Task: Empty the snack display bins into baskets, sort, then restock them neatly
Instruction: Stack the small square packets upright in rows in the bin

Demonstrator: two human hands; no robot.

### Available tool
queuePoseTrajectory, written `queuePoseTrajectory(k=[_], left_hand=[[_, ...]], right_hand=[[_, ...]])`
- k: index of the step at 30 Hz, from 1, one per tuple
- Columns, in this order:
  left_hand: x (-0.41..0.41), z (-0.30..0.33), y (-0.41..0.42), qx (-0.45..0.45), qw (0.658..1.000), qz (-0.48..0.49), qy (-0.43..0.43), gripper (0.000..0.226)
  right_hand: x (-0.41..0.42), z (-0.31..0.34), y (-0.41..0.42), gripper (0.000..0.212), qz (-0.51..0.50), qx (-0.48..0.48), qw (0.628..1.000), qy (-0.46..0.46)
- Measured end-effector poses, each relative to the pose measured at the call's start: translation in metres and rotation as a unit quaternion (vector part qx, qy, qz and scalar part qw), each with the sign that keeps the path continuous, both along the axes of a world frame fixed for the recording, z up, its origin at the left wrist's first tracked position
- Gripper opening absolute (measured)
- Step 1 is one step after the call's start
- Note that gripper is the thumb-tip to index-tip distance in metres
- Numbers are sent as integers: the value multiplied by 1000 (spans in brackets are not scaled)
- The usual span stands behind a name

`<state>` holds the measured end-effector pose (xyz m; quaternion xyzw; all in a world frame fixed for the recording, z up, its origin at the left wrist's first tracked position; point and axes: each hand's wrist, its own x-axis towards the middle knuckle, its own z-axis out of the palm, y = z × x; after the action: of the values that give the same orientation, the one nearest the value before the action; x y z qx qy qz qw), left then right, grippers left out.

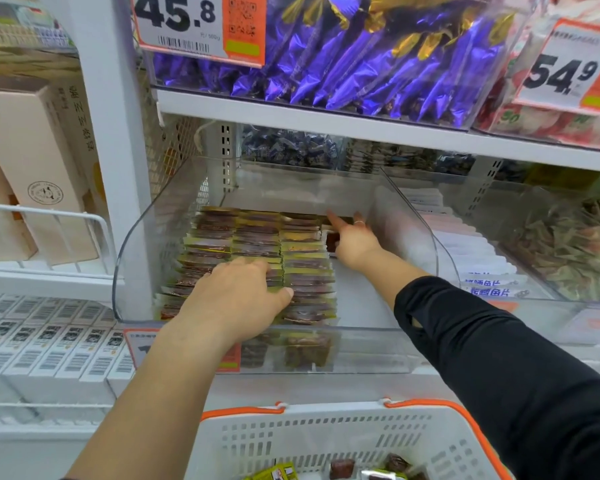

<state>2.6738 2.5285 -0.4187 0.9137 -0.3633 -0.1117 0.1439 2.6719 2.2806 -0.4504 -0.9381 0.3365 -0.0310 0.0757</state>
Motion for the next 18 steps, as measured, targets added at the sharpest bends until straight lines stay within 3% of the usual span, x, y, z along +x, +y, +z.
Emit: queuePoseTrajectory(k=[4, 8, 13, 18], left_hand=[[-1, 1, 0, -4, 1000, -1, -3, 61], [0, 1, 1, -5, 1000, -2, -2, 60], [-1, 2, 1, -8, 1000, 0, -3, 60], [0, 1, 0, -8, 1000, -1, -6, 60]], right_hand=[[9, -2, -5, 83, -112, 131, 975, -140], [6, 5, -6, 42, -177, 203, 939, -214], [7, 5, -1, 11, -178, 197, 943, -202], [4, 6, -1, 35, -164, 320, 900, -247]])
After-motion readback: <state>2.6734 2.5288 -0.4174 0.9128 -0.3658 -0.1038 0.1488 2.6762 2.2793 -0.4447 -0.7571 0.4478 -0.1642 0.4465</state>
